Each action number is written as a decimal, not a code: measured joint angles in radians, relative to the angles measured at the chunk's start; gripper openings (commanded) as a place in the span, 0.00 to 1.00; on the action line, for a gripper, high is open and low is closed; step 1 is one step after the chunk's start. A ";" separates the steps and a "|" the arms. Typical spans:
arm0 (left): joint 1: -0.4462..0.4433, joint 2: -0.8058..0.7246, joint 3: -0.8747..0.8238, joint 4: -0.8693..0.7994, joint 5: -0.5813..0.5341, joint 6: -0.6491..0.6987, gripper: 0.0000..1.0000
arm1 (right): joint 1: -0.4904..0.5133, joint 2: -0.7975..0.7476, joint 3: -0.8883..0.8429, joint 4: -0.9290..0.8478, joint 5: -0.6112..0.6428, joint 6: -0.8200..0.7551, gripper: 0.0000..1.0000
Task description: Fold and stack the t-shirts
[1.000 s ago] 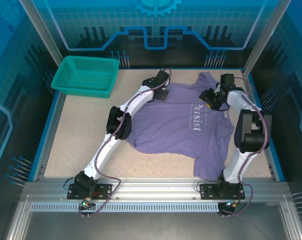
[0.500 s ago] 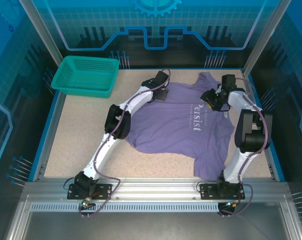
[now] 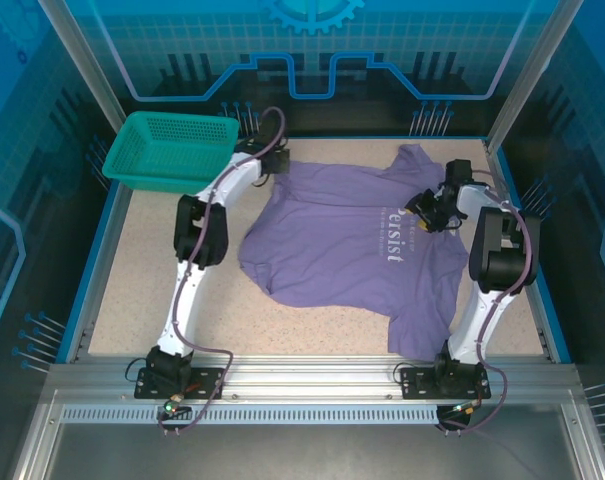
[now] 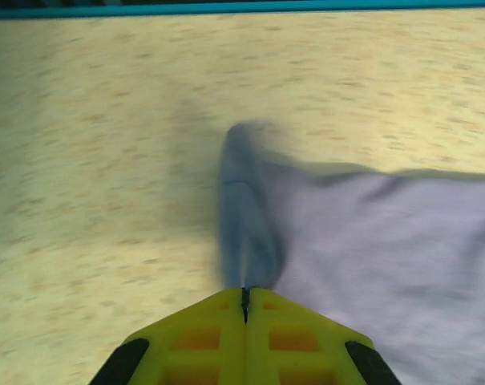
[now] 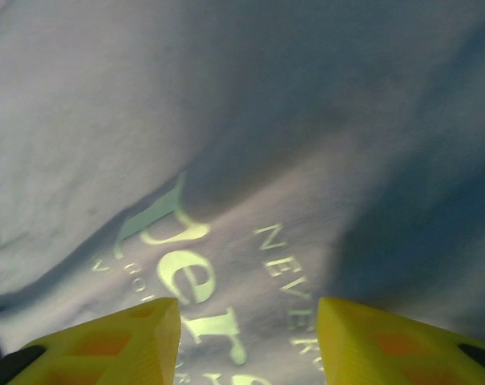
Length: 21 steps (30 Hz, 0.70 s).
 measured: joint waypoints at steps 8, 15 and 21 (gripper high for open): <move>0.109 -0.045 -0.076 -0.025 -0.052 -0.123 0.48 | -0.032 -0.012 0.000 -0.004 0.000 0.008 0.51; 0.072 -0.230 -0.260 -0.003 -0.020 -0.154 0.65 | -0.036 -0.132 -0.076 0.001 0.005 0.016 0.51; -0.023 -0.408 -0.462 0.063 0.064 -0.194 0.76 | -0.036 -0.198 -0.178 0.012 0.008 0.016 0.52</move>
